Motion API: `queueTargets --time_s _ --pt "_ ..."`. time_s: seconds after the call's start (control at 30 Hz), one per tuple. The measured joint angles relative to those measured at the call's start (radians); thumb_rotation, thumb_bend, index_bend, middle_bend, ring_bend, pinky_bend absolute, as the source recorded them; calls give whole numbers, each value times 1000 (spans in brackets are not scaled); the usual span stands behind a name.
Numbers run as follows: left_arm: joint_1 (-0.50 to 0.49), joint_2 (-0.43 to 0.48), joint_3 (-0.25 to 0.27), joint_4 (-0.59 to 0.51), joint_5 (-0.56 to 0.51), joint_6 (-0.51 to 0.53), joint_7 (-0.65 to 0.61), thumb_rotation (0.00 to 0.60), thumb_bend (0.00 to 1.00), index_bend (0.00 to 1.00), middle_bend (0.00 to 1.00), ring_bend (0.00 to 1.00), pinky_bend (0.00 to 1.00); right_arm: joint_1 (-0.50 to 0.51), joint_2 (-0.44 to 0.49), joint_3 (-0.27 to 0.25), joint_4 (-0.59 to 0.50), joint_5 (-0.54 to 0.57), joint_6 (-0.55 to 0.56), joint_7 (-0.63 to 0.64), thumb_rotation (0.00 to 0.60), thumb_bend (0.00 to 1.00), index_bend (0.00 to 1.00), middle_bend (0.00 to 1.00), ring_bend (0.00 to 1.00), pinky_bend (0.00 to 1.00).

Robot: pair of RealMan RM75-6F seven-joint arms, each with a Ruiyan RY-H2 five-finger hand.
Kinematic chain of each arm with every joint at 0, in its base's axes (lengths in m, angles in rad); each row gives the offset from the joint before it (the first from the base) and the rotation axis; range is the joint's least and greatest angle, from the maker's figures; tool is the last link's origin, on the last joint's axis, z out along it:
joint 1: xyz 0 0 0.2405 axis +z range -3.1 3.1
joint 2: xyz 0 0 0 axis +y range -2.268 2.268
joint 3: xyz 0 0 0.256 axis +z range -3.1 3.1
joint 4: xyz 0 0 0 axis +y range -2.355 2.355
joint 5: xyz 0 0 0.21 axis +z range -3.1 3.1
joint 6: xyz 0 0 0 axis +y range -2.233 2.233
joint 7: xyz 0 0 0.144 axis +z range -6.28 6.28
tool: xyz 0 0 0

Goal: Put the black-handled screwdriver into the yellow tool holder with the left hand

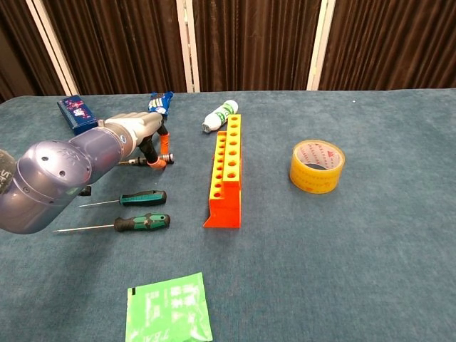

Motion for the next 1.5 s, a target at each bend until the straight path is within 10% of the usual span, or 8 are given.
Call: queueTargets --time_s 0.53,0.97,1.5 --pt "64 109 -86 -297 254 157 -329 600 589 628 82 0 0 -2 -10 6 7 -3 17 -10 600 61 1 0 0 0" --pt "160 243 -243 -786 343 210 -770 600 590 615 78 0 4 -1 -18 8 12 -3 16 -11 600 65 1 0 0 0" --pt "213 285 -206 -836 426 84 -1049 600 559 628 86 0 42 0 -11 7 15 -3 10 -5 600 66 2 0 0 0"
